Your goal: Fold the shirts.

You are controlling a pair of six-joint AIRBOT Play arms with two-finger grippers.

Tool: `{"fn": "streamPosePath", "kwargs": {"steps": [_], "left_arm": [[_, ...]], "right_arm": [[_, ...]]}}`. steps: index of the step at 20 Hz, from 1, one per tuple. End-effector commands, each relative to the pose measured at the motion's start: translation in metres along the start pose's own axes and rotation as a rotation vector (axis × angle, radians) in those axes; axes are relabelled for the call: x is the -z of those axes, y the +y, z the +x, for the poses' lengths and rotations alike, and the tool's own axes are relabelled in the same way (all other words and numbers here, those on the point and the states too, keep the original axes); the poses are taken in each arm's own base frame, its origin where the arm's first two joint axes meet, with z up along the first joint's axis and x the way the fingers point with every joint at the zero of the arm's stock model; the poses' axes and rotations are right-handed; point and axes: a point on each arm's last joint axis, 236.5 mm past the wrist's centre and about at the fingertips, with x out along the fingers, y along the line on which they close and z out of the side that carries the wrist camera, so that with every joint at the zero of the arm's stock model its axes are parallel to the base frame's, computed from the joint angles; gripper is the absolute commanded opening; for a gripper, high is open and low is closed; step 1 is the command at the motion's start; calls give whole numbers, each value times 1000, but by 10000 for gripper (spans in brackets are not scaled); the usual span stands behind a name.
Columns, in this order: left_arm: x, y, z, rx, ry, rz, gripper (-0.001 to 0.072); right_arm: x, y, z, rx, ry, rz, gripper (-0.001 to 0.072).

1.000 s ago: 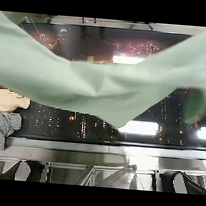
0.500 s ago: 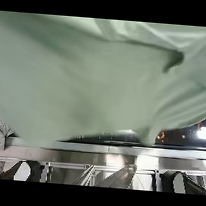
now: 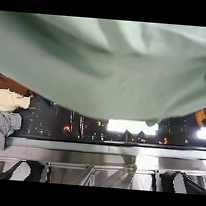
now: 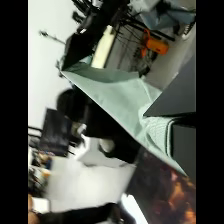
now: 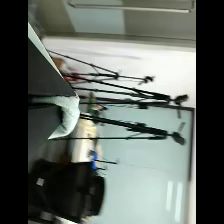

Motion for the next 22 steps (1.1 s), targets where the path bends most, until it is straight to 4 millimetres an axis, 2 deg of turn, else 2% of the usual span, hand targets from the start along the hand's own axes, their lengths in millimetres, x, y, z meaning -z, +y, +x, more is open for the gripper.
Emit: {"fn": "streamPosePath", "kwargs": {"steps": [1,3,6,8,11,13,15,17,19,22], "left_arm": [[27,82,10,-162,114,-148,28],[67,142,35,-138,202,-290,28],[146,272,70,-240,323,-457,27],[206,361,77,-309,391,-574,27],[306,449,77,-313,474,-792,18],[355,490,73,-349,460,-877,18],[393,519,63,-406,436,-918,18],[417,531,52,-430,435,-958,18],[422,537,50,-438,431,-934,19],[423,546,44,-468,424,-914,19]], "right_arm": [[80,-51,36,-4,230,222,25],[144,-82,68,-28,352,357,25],[266,-115,117,-17,540,476,25],[358,-126,144,11,657,536,25],[488,-127,165,57,786,642,26],[551,-128,170,94,823,657,26],[588,-135,173,124,808,710,26],[614,-149,169,164,790,774,25],[626,-157,161,158,789,791,26],[625,-164,144,88,821,781,26]]}}
